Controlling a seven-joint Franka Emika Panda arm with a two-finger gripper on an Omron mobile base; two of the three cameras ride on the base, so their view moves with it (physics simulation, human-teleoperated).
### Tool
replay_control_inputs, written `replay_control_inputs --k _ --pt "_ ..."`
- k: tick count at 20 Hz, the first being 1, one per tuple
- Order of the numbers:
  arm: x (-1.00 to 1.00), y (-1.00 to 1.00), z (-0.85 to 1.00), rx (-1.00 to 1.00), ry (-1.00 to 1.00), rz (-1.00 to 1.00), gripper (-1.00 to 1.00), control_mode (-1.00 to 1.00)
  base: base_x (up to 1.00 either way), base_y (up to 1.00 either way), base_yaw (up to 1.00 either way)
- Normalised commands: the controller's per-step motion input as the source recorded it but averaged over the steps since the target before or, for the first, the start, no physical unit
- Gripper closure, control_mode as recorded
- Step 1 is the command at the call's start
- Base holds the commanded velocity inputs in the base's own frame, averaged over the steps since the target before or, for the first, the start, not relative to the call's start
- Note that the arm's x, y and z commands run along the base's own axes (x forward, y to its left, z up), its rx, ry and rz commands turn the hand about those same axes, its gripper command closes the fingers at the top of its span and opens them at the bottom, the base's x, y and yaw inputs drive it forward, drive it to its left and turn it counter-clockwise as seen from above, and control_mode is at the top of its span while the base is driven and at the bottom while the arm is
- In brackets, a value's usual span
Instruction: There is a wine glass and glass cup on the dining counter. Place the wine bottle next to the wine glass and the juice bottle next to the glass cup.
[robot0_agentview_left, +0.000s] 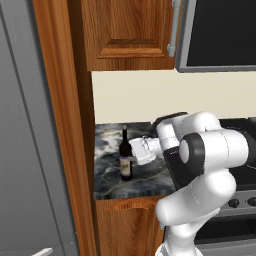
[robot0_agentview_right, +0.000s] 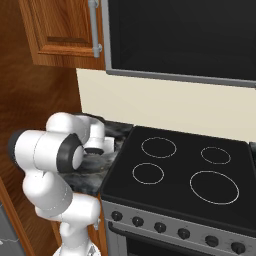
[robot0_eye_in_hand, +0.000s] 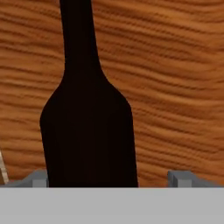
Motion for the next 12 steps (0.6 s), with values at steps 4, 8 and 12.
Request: replay_control_inputs --k 4,8,12 --pt "0.0 0.22 0.0 0.0 0.0 -0.03 -1.0 -1.0 0.0 0.0 0.0" --pt "0.0 0.23 0.0 0.0 0.0 -0.02 1.0 -1.0 0.0 0.0 0.0" --pt "-0.03 0.1 0.04 0.0 0.0 -0.02 1.0 -1.0 0.0 0.0 0.0"
